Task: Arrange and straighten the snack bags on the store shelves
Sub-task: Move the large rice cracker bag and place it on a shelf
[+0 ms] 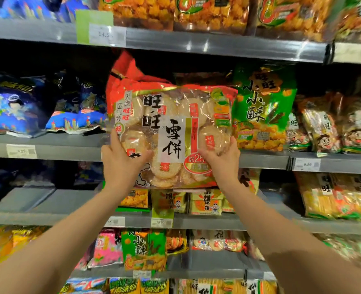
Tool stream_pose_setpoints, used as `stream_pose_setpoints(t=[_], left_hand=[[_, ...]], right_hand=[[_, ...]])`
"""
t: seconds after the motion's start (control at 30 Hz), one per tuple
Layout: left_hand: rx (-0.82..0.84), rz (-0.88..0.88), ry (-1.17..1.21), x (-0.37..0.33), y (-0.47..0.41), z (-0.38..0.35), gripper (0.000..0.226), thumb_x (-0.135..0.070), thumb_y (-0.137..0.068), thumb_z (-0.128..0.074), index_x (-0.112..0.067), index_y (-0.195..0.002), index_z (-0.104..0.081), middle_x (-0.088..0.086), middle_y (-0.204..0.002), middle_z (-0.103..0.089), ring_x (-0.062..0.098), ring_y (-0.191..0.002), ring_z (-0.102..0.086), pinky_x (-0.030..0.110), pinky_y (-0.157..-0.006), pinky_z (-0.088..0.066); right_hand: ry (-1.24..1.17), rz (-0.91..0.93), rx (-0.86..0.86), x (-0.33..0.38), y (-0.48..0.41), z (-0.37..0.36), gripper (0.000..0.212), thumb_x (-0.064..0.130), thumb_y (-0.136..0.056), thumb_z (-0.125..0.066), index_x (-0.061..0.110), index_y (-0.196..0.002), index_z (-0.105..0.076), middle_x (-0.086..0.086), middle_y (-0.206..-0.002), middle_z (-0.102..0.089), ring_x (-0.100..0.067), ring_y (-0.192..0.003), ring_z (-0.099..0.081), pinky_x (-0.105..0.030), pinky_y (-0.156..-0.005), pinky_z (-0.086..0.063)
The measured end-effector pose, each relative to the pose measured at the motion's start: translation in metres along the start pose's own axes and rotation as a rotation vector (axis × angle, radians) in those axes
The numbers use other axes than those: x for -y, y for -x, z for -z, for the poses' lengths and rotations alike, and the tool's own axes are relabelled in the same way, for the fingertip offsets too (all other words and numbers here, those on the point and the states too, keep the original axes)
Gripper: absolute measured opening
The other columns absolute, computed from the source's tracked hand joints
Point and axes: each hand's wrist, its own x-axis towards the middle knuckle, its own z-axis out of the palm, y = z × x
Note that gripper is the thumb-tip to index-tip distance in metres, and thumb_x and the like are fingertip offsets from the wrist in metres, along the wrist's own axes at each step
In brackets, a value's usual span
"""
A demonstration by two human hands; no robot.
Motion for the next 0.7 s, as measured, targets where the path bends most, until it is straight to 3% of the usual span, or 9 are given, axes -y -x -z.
stream_pose_setpoints(t=[0.23, 0.33, 0.4, 0.53, 0.7], left_hand=[[0.053, 0.028, -0.002, 0.019, 0.053, -0.021, 0.107, -0.049, -0.066, -0.075, -0.023, -0.146, -0.01, 0.017, -0.128, -0.037, 0.03, -0.116, -0.04, 0.044, -0.094, -0.039], [0.07, 0.134, 0.061, 0.031, 0.074, -0.03, 0.102, -0.044, -0.074, -0.071, -0.016, -0.148, -0.007, 0.014, -0.146, -0.03, 0.027, -0.133, -0.029, 0.043, -0.105, -0.029], [0.125, 0.172, 0.096, 0.045, 0.091, -0.037, 0.098, -0.054, -0.074, -0.065, -0.017, -0.147, -0.012, 0.009, -0.148, -0.032, 0.027, -0.134, -0.032, 0.046, -0.107, -0.031], [0.238, 0.2, 0.125, 0.069, 0.13, -0.056, 0.073, -0.067, -0.066, -0.053, -0.03, -0.128, -0.041, 0.0, -0.114, -0.061, 0.023, -0.1, -0.058, 0.042, -0.084, -0.047], [0.342, 0.225, 0.068, 0.079, 0.168, -0.09, 0.062, -0.054, -0.077, -0.059, -0.022, -0.127, -0.041, 0.0, -0.084, -0.058, 0.024, -0.078, -0.058, 0.033, -0.064, -0.042]], right_hand=[[0.005, -0.083, -0.002, -0.049, 0.034, 0.027, 0.113, 0.043, -0.064, -0.081, 0.026, -0.149, -0.008, -0.002, -0.152, -0.02, -0.021, -0.135, -0.03, -0.037, -0.104, -0.032], [0.01, -0.106, -0.007, -0.074, 0.05, 0.039, 0.118, 0.049, -0.056, -0.082, 0.029, -0.148, -0.011, 0.002, -0.149, -0.025, -0.02, -0.134, -0.033, -0.043, -0.107, -0.035], [0.02, -0.12, -0.011, -0.092, 0.064, 0.05, 0.117, 0.053, -0.05, -0.081, 0.033, -0.146, -0.017, 0.002, -0.145, -0.03, -0.02, -0.132, -0.036, -0.049, -0.105, -0.038], [0.002, -0.171, -0.039, -0.133, 0.088, 0.081, 0.105, 0.053, -0.046, -0.081, 0.045, -0.136, -0.027, 0.008, -0.128, -0.041, -0.017, -0.12, -0.048, -0.048, -0.095, -0.048], [-0.055, -0.309, -0.06, -0.184, 0.109, 0.116, 0.116, 0.057, -0.039, -0.088, 0.042, -0.137, -0.029, -0.001, -0.132, -0.049, -0.022, -0.113, -0.058, -0.05, -0.084, -0.054]])
